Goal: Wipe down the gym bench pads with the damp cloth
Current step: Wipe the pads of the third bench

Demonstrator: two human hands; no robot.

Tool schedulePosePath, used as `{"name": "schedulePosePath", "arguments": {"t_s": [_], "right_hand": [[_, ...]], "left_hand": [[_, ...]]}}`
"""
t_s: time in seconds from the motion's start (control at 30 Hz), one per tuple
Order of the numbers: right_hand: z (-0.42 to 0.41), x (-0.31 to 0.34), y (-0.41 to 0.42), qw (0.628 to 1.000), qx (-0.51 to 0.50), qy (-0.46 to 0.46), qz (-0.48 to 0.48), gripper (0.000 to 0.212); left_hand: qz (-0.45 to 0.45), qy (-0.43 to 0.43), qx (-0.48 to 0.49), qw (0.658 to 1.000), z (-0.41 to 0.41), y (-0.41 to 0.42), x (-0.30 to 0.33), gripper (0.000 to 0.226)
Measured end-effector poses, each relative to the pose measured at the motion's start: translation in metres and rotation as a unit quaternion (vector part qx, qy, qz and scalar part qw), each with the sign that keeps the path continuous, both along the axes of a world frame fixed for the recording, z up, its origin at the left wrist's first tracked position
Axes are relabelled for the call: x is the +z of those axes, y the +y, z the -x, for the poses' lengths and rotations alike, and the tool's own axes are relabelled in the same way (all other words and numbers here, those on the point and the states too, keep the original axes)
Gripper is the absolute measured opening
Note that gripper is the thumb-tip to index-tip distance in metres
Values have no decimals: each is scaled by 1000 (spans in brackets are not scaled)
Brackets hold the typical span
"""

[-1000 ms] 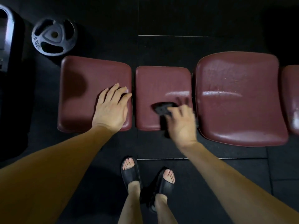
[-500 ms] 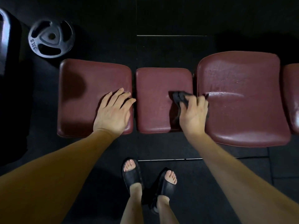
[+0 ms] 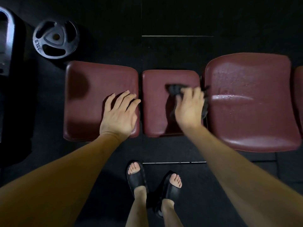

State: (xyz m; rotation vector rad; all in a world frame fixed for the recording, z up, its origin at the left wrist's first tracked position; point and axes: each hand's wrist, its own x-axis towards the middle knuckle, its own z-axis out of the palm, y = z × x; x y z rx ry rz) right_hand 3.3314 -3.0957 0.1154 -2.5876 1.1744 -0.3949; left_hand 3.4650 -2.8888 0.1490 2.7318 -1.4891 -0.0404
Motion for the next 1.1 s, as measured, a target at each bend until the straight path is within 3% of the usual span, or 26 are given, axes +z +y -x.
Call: {"name": "schedulePosePath", "arguments": {"t_s": [0.13, 0.23, 0.5, 0.77, 0.87, 1.1], "right_hand": [[61, 4, 58, 987, 155, -10, -45, 22], [52, 0, 54, 985, 168, -2, -43, 23], [-101, 7, 2, 994, 100, -49, 6, 22], [36, 10, 62, 950, 301, -43, -75, 30], [34, 8, 51, 942, 327, -38, -66, 28], [-88, 6, 11, 982, 178, -59, -1, 23]], "left_hand": [[-12, -8, 53, 998, 1, -3, 4, 53], [-14, -19, 60, 998, 2, -4, 2, 54], [67, -64, 55, 994, 1, -2, -7, 45], [45, -46, 60, 996, 1, -1, -2, 46], [55, -58, 53, 995, 1, -2, -4, 44], [75, -78, 52, 993, 0, -1, -10, 41]]}}
